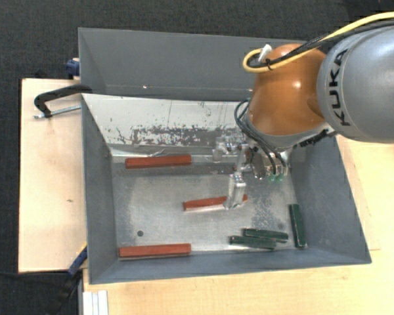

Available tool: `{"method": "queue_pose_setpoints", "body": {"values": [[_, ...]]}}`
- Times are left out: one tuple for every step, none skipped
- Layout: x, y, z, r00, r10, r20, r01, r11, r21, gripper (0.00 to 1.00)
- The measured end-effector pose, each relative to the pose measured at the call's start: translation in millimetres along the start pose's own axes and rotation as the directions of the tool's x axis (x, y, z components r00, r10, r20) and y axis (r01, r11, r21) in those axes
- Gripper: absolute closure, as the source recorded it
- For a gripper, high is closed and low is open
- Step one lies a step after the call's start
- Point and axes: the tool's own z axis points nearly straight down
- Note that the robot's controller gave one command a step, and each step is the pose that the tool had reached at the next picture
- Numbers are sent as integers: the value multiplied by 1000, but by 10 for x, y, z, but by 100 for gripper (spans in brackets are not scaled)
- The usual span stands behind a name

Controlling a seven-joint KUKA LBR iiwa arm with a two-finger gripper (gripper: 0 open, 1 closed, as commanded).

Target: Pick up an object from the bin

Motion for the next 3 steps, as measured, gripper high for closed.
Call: {"method": "queue_pose_setpoints", "body": {"values": [[60, 58, 683, 994, -108, -1, 108, 994, 0, 0], [131, -96, 1047, 986, -167, -6, 167, 986, -2, 100], [131, -95, 1047, 986, -167, -7, 167, 986, -2, 100]]}}
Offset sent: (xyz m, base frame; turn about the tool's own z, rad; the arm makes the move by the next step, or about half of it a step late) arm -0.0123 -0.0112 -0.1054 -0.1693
